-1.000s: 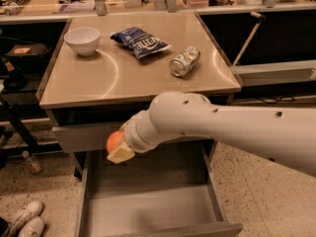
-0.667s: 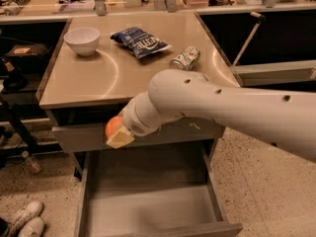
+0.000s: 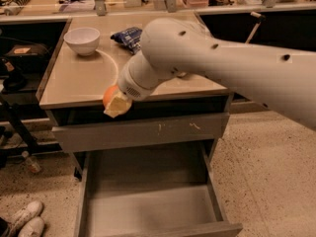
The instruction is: Pick orange from middle drawer and place on counter
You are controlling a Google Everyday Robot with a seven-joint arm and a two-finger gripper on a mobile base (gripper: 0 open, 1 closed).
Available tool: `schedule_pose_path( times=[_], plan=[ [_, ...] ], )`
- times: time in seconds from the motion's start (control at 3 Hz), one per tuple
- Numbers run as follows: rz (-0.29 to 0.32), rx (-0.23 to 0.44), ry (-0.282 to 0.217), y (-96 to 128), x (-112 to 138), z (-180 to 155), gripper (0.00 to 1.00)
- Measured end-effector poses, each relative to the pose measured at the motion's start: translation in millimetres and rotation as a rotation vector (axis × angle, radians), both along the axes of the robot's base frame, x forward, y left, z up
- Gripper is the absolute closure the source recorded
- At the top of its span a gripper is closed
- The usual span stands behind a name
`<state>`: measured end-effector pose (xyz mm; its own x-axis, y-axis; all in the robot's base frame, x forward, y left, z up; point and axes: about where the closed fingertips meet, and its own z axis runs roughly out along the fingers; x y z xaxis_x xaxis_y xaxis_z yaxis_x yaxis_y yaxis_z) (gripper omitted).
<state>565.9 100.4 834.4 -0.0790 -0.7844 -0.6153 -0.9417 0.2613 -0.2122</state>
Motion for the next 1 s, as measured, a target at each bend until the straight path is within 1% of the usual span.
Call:
schedule_pose_path(
  times=[0.33,0.67,1.0],
  plan=[
    [0.006,-0.033,-0.023,5.1,14.2,34.5,1.00],
    [0.024,-0.036,-0.010,17.7,36.7,47.0,1.00],
    [0.046,-0.044,0.012,34.2,65.2,49.1,1.00]
  ],
)
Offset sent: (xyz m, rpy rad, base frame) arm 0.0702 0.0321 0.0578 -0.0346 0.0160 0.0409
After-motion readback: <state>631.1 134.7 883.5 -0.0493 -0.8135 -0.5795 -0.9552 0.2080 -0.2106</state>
